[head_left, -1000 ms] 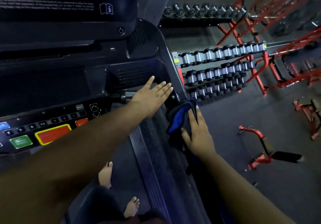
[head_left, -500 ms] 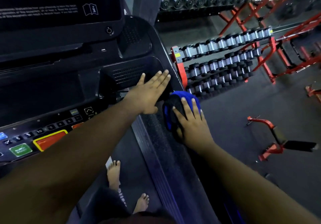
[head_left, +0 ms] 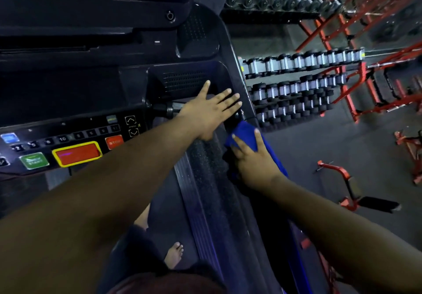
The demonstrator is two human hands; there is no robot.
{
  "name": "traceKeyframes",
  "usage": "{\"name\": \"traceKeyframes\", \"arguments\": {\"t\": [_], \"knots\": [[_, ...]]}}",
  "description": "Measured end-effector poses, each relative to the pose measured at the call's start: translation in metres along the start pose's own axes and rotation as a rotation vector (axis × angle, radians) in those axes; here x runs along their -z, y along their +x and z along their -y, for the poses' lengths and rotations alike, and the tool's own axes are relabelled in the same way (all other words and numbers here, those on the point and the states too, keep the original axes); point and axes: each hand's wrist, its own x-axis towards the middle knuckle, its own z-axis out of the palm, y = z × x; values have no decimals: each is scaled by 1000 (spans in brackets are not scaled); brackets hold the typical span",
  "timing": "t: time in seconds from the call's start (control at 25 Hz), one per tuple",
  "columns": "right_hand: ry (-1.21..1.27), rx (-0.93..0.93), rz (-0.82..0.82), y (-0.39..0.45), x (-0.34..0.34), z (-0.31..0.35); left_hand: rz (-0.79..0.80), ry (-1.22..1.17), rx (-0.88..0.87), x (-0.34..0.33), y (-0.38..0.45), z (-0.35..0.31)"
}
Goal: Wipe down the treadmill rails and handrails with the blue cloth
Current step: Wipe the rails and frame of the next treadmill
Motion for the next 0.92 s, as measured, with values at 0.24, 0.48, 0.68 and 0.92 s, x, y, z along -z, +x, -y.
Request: {"name": "traceKeyframes", "arguments": {"t": [0.24,0.48,0.68,0.92], "knots": [[9,14,23,-31,-19,23,-38,58,-27,-1,-6,-1],[247,-89,-231,-24,-20,-2,-32,108,-38,4,-13,-11],[634,-407,-252,-62,-40,35,-43,97,4,0,-15,-34],[610,-385,-247,-96,-57,46,34,19,-1,-2,-22,-71]]}}
